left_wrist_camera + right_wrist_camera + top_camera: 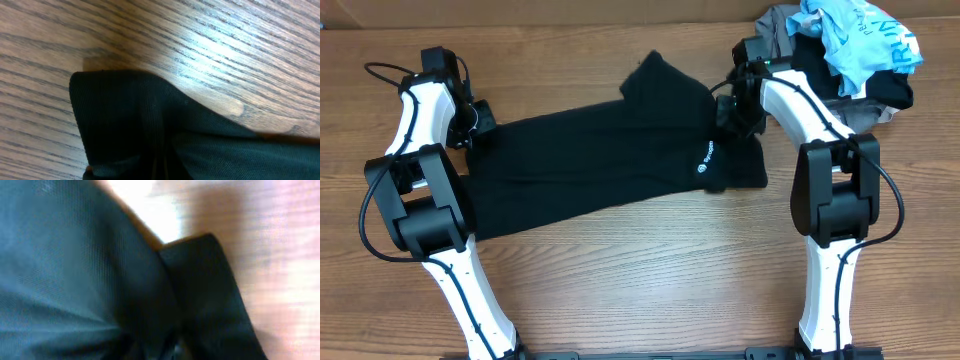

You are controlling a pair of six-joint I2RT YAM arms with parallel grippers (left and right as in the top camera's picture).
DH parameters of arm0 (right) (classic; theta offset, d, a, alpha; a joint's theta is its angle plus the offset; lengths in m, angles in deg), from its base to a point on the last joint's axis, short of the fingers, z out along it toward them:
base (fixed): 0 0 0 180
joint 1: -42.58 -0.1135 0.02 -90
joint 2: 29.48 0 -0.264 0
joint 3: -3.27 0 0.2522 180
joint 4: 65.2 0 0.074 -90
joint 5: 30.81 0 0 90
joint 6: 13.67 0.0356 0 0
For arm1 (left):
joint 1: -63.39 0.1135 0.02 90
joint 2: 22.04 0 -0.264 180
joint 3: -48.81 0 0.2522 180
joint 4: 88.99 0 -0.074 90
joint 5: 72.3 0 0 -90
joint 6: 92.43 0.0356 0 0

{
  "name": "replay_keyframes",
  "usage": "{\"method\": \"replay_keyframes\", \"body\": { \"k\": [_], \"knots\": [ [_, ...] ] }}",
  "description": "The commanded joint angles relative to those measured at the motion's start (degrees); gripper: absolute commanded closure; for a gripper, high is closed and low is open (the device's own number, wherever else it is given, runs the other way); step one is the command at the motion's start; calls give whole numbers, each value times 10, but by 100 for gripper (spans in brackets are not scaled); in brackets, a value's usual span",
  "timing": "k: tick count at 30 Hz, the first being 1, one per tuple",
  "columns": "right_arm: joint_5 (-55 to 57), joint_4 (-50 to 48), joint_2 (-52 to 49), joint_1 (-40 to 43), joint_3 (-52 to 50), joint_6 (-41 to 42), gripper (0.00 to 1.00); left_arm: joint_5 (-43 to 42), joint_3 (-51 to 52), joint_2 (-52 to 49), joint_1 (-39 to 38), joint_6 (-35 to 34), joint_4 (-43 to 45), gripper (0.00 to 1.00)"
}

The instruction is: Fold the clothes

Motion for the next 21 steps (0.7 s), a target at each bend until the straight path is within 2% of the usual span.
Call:
{"method": "replay_keyframes", "body": {
  "k": [1,7,11,12,14,16,18,21],
  "knots": [
    [29,64,-22,-3,-34,68,86,29,-2,-17,9,-12,3,96],
    [47,167,-20,-13,-34,125,89,29,-2,-17,9,-7,8,96],
    [47,184,3,-28,-34,130,85,29,-2,-17,9,-7,10,96],
    [45,183,14,-31,-31,121,80,29,-2,-17,9,-4,10,96],
    [41,181,35,-35,-20,92,48,29,-2,-17,9,3,12,96],
    [41,179,54,-35,4,62,24,29,-2,-17,9,3,16,96],
    [40,174,68,-31,46,28,15,29,-2,-17,8,3,19,96],
    [38,145,71,-31,103,-12,10,29,-2,-17,6,3,21,96]
  ]
}}
